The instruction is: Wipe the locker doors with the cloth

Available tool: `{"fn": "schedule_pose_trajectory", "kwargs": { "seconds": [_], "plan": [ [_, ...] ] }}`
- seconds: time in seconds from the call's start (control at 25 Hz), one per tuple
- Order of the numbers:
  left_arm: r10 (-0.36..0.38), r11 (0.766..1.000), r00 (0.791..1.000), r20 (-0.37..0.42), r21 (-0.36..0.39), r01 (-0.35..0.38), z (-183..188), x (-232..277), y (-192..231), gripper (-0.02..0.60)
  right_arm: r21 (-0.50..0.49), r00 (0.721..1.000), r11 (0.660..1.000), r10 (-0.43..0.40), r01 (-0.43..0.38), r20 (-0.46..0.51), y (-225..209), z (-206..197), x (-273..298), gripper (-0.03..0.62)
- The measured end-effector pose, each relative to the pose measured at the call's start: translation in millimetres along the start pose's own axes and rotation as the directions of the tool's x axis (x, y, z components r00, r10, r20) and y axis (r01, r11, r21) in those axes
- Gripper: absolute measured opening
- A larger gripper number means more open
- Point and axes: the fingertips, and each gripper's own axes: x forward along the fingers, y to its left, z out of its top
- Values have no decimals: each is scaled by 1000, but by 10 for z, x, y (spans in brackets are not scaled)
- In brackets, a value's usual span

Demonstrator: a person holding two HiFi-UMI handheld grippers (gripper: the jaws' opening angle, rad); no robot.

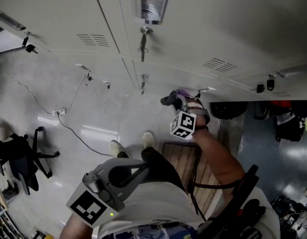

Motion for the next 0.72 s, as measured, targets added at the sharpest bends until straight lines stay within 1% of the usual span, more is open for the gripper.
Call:
{"fn": "schedule_pose_trajectory", "kwargs": {
  "seconds": [0.2, 0.32, 0.44, 0.56, 0.72],
  "plan": [
    [-33, 999, 999, 29, 40, 31, 105, -44, -111, 3, 6, 993, 994, -108, 107, 52, -505, 316, -993, 110],
    [-43, 997, 998, 41, 59, 41, 147, -75, -170, 3, -5, 981, 984, -176, 177, 84, -816, 505, -1514, 110],
    [-40, 996, 998, 58, 77, 36, 184, -101, -191, 3, -30, 965, 969, -239, 244, 111, -1085, 669, -1865, 110],
    [-26, 997, 998, 53, 79, 22, 174, -130, -207, 3, -54, 955, 959, -271, 279, 117, -1269, 726, -1872, 110],
    [-7, 998, 998, 58, 70, 3, 148, -160, -244, 3, -99, 962, 958, -261, 269, 79, -1329, 572, -1553, 110]
  ]
}}
